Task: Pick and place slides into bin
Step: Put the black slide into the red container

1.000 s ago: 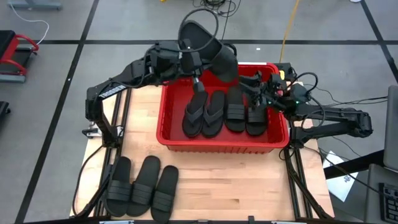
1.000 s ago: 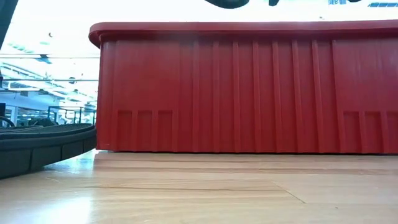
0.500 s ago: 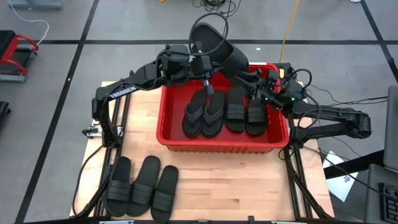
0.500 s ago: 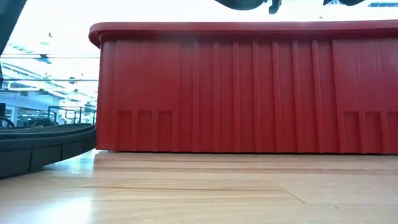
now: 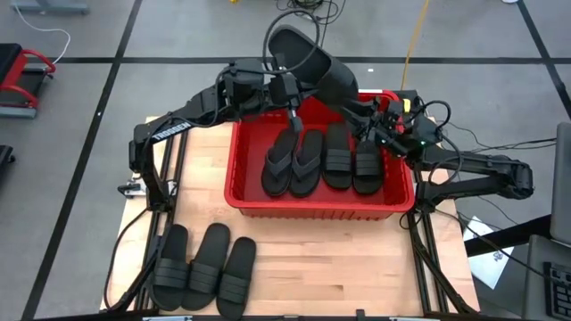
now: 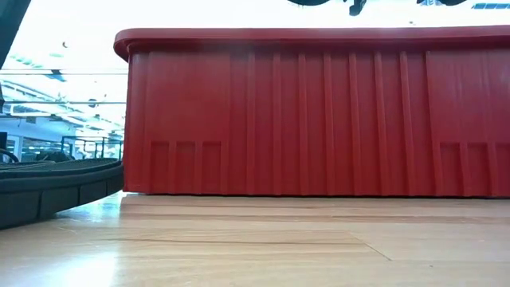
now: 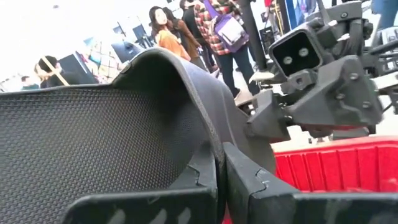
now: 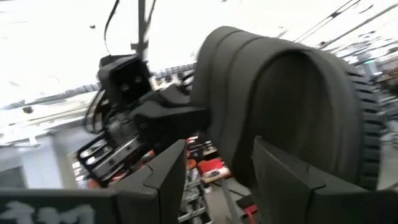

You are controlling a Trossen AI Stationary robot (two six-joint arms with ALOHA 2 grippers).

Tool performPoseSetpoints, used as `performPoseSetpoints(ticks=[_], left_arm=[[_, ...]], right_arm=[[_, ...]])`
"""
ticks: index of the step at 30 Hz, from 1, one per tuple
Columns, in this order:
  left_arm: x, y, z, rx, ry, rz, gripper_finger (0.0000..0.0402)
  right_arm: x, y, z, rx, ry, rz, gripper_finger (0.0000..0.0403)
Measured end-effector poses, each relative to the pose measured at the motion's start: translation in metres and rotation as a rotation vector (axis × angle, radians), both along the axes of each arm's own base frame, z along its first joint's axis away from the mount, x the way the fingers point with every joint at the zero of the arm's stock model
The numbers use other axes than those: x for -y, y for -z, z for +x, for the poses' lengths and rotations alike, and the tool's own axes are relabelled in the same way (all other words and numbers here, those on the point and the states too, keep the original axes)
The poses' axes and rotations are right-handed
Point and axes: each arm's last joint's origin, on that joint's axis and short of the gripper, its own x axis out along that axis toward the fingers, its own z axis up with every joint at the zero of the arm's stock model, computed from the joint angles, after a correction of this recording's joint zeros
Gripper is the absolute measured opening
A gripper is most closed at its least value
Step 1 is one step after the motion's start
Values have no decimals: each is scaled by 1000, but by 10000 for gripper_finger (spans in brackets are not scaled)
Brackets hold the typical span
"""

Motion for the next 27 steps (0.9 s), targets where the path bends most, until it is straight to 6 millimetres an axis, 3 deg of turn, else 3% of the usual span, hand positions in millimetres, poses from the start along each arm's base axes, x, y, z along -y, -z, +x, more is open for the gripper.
performPoseSetpoints(ticks=[9, 19, 27], left_arm=[[9, -1, 2, 5, 31, 9, 0], [11, 1, 3, -1, 78, 1, 0], [13, 1, 4, 4, 109, -16, 0]], right_arm=[[3, -3, -4, 25, 64, 0, 173], [4, -6, -5, 22, -89, -120, 173], [8, -7, -7, 40, -84, -106, 173]])
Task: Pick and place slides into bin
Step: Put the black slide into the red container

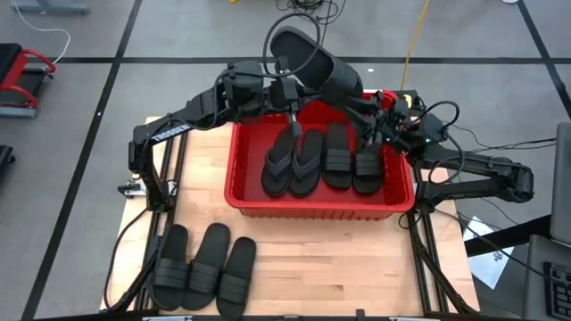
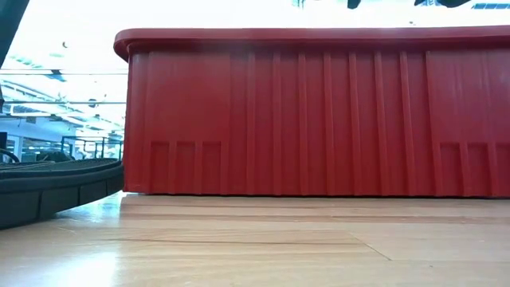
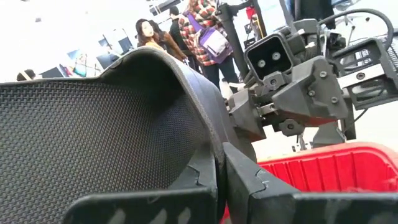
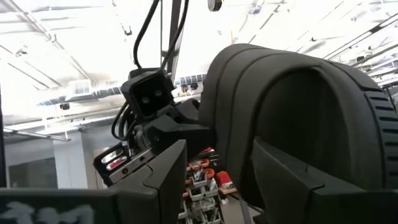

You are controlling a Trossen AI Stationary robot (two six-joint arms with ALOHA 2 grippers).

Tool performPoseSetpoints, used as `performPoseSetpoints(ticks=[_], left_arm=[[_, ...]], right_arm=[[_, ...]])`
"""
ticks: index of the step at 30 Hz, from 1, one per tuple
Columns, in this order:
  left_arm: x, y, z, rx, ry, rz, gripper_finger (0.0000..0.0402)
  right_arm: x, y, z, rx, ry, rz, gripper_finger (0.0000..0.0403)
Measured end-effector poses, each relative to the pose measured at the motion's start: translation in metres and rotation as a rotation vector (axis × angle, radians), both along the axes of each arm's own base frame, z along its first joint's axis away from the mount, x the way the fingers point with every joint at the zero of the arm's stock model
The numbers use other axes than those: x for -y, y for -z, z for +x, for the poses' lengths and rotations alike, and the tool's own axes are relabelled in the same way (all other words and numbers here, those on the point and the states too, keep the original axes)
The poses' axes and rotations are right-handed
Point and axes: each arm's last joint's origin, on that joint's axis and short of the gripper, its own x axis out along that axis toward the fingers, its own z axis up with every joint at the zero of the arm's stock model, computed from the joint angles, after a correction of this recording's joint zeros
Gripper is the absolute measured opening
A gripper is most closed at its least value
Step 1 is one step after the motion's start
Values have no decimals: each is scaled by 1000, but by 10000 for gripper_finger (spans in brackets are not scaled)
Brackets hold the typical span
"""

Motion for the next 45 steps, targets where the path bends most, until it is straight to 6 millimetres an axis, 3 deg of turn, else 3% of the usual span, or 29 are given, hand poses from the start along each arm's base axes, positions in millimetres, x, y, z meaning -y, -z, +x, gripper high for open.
performPoseSetpoints(ticks=[20, 26, 32, 40, 45], left_arm=[[5, 1, 2, -1, 13, -7, 0], [5, 0, 2, 5, 14, -8, 0], [3, 0, 1, 11, 19, -27, 0], [2, -1, 0, 11, 24, -26, 0], [2, 1, 0, 0, 23, -33, 0]], right_arm=[[8, 0, -3, -17, 87, -45, 186], [9, -10, -6, 6, 56, -85, 217], [7, -21, -8, 48, 23, -129, 221], [7, -24, 0, 0, -68, -155, 221], [6, -18, 4, -88, -23, -196, 222]])
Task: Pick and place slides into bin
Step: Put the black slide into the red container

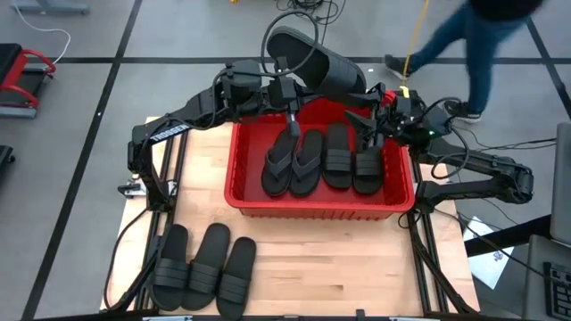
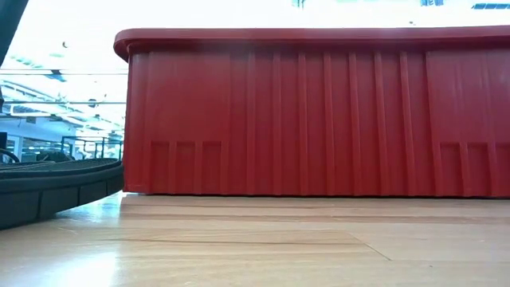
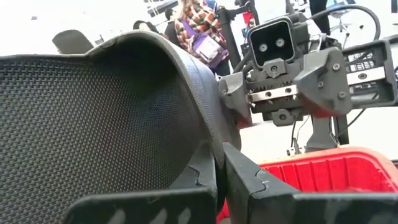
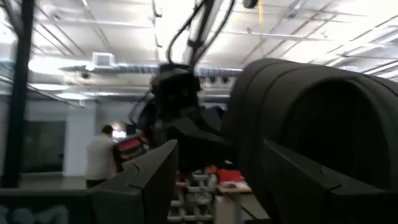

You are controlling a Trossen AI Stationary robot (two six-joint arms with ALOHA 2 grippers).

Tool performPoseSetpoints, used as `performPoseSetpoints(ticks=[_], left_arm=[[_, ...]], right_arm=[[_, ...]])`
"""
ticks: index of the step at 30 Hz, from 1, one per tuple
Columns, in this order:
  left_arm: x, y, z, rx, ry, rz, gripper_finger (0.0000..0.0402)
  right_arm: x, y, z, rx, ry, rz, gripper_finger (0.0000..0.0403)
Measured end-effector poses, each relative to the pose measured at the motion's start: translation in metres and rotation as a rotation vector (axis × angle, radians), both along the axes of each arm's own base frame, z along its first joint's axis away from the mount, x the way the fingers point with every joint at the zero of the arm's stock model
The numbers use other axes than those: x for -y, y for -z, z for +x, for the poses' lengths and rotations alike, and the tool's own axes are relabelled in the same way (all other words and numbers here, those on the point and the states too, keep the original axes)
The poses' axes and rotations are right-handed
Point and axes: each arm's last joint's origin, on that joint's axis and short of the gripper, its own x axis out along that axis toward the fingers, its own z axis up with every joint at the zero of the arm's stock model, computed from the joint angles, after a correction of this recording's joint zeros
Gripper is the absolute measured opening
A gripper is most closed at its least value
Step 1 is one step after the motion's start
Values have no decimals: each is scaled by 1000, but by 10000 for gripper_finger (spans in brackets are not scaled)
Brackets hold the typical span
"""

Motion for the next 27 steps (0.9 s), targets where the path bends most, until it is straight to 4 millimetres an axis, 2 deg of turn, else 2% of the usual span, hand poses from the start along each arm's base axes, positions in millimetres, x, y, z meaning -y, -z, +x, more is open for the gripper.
performPoseSetpoints(ticks=[12, 17, 20, 24, 27], left_arm=[[-1, 3, 2, -14, -23, -16, 0], [-1, 4, 1, -24, -22, -36, 0], [0, 3, 0, -25, -24, -43, 0], [0, 2, 1, -14, -19, -27, 0], [-3, 4, 0, -26, -39, -27, 0]], right_arm=[[6, 6, 2, -94, 263, -88, 222], [7, -8, 1, -112, 315, -140, 222], [7, -23, 2, -78, 303, -159, 222], [9, -37, 11, -77, 239, -151, 218], [13, -38, 22, -121, 190, -137, 212]])
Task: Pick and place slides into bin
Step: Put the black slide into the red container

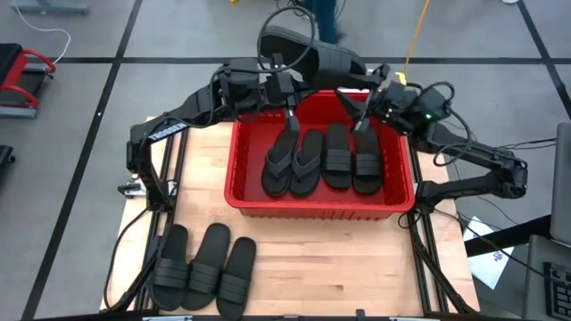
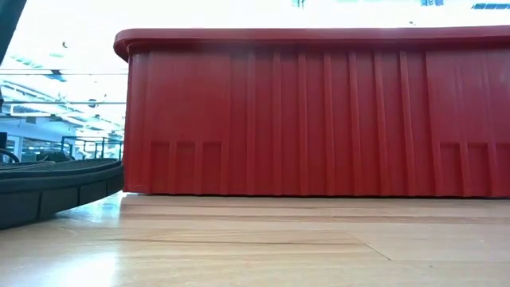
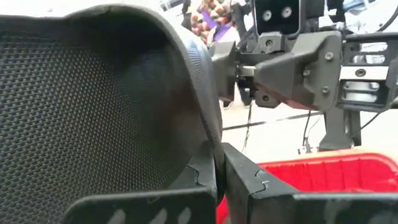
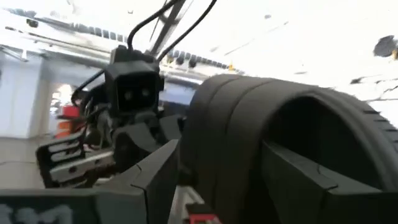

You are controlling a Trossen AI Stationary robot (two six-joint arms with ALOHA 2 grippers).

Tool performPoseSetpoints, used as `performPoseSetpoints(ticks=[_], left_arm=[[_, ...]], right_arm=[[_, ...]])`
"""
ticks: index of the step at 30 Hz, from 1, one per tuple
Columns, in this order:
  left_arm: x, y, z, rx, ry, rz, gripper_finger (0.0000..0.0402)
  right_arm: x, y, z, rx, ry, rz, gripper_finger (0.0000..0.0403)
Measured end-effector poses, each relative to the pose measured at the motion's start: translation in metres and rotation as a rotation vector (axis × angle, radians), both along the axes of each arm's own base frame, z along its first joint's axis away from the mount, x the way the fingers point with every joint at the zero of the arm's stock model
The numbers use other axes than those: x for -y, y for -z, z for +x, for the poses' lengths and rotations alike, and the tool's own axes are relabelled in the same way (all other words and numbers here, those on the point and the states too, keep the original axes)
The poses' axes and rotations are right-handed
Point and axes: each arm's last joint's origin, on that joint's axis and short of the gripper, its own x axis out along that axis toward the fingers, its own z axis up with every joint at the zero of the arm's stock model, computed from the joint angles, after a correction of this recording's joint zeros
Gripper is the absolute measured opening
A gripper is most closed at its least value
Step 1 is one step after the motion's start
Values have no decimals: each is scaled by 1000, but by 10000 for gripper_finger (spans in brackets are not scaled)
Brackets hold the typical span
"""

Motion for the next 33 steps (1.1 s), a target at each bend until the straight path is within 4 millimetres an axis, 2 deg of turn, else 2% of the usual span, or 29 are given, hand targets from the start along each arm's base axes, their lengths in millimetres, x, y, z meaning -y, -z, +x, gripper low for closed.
performPoseSetpoints(ticks=[4, 11, 14, 19, 20, 27, 33], left_arm=[[-4, 0, -2, -6, -9, -1, 0], [-12, 5, -4, -43, 3, -68, 0], [-12, 6, -4, -49, 10, -74, 0], [-11, 6, -4, -52, 16, -84, 0], [-11, 6, -4, -52, 15, -89, 0], [-12, 7, -4, -45, -25, -145, 5], [-11, 9, -6, -51, -70, -215, 44]], right_arm=[[2, 2, 7, -4, -66, 33, 209], [3, 1, 9, 27, -32, 33, 197], [3, 1, 9, 27, -30, 28, 155], [4, 1, 10, 33, -21, 24, 29], [5, 1, 10, 32, -21, 23, 16], [7, 1, 7, 27, -26, 68, 4], [3, 1, -8, -47, 67, 82, 2]])
